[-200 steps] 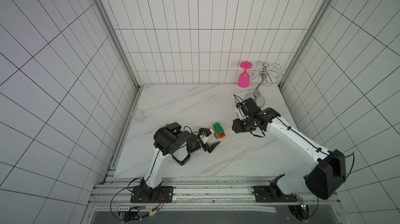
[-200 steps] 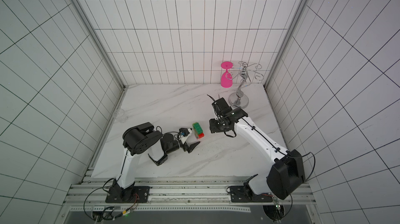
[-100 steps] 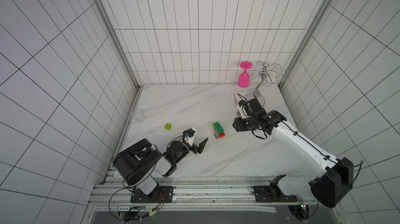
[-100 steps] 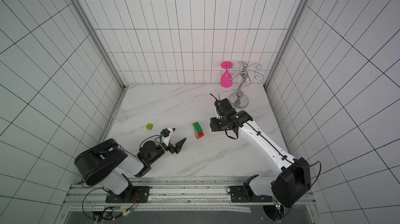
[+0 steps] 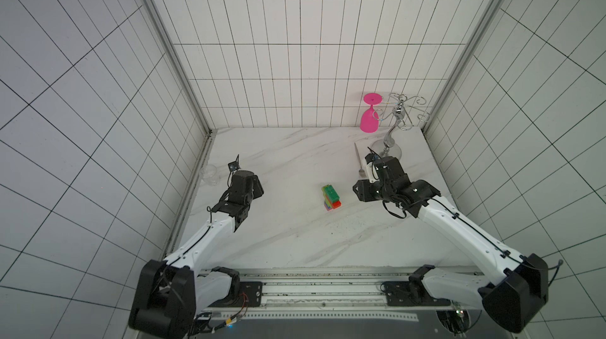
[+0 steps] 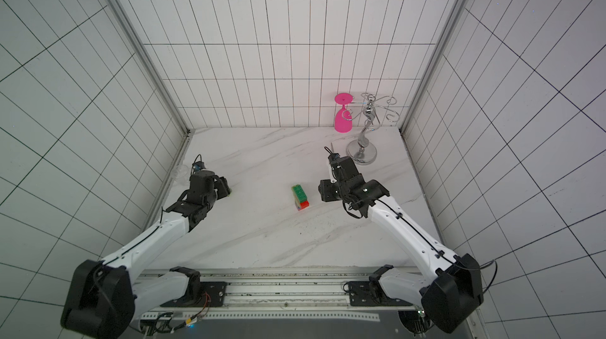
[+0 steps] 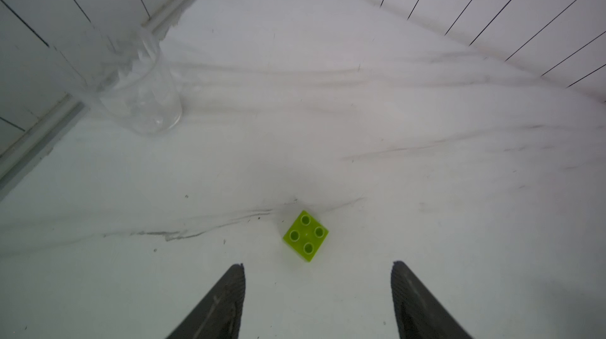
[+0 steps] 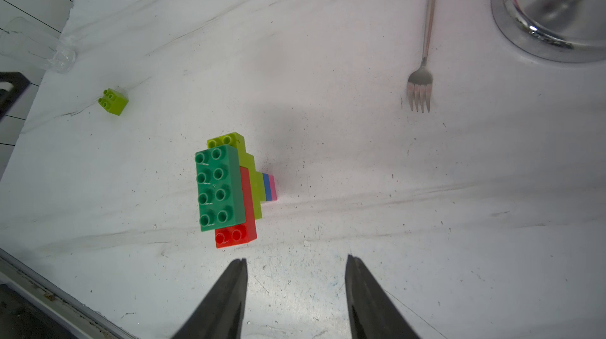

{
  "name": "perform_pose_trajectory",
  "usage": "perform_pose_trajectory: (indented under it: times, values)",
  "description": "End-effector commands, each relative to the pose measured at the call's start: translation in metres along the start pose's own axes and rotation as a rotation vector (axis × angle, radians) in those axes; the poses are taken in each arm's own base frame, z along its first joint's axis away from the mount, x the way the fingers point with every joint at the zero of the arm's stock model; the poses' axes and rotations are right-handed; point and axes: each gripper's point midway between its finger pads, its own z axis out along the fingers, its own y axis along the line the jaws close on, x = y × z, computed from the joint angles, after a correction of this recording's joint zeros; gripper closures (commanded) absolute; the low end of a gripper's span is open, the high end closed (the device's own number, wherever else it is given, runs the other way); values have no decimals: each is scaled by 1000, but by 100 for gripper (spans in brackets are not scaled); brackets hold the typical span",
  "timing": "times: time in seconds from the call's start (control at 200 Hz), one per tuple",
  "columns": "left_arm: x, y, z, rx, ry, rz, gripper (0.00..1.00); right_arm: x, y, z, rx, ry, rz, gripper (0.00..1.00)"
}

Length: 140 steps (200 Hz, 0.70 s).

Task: Assemble a spoon with lego
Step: Pick up the lego brick from the center of the board.

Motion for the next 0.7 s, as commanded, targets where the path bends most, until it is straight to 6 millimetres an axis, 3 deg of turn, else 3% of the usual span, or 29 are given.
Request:
perform_pose_trajectory:
  times: [0.0, 0.2, 0.325, 0.575, 0.695]
  values:
    - [28, 3, 15, -13, 258, 30, 31, 5, 7, 0, -52, 2, 6, 48]
    - [34, 8, 44, -31, 364, 84, 27, 8, 15, 3, -99, 22, 4, 48]
    - [37, -11, 61, 59, 422, 143, 27, 11, 16, 6, -103, 36, 2, 48]
    - [49, -8, 87, 7, 578, 231, 49, 14, 18, 10, -116, 56, -7, 48]
    - [49, -4, 86, -17, 569, 219, 50, 15, 18, 12, -116, 62, -8, 49]
